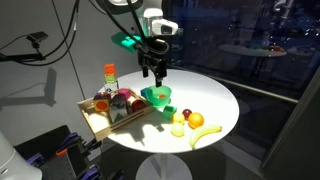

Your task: Put the toy lemon in the bowl

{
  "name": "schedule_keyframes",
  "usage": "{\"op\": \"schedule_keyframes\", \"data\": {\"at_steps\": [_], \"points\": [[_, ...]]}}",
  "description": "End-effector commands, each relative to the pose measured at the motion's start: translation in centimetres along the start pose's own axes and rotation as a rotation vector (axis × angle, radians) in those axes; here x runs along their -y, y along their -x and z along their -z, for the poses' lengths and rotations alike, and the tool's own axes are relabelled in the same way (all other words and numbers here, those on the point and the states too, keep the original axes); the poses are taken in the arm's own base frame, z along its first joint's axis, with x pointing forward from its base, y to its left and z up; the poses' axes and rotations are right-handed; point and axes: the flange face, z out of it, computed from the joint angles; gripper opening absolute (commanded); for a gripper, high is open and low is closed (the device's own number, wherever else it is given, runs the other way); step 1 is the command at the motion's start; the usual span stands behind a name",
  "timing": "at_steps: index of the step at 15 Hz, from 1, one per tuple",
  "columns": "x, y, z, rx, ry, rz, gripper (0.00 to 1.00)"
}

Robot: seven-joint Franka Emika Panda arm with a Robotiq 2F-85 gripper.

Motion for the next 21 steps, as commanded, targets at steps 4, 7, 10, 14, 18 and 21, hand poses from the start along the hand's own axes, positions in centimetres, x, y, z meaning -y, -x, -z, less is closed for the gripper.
{"op": "schedule_keyframes", "data": {"at_steps": [4, 7, 10, 14, 18, 21], "points": [[-1.9, -3.0, -2.3, 0.035, 0.047, 0.182, 1.0], [-2.6, -4.0, -3.3, 0.047, 0.081, 0.266, 1.0], [-3.3, -4.9, -4.0, 0.038, 0.121, 0.324, 1.0], [-3.0, -4.4, -4.8, 0.044, 0.112, 0.298, 1.0], [-2.9, -4.4, -5.0, 0.048, 0.111, 0.301, 1.0], [-2.9, -4.4, -5.0, 0.048, 0.111, 0.301, 1.0]]}}
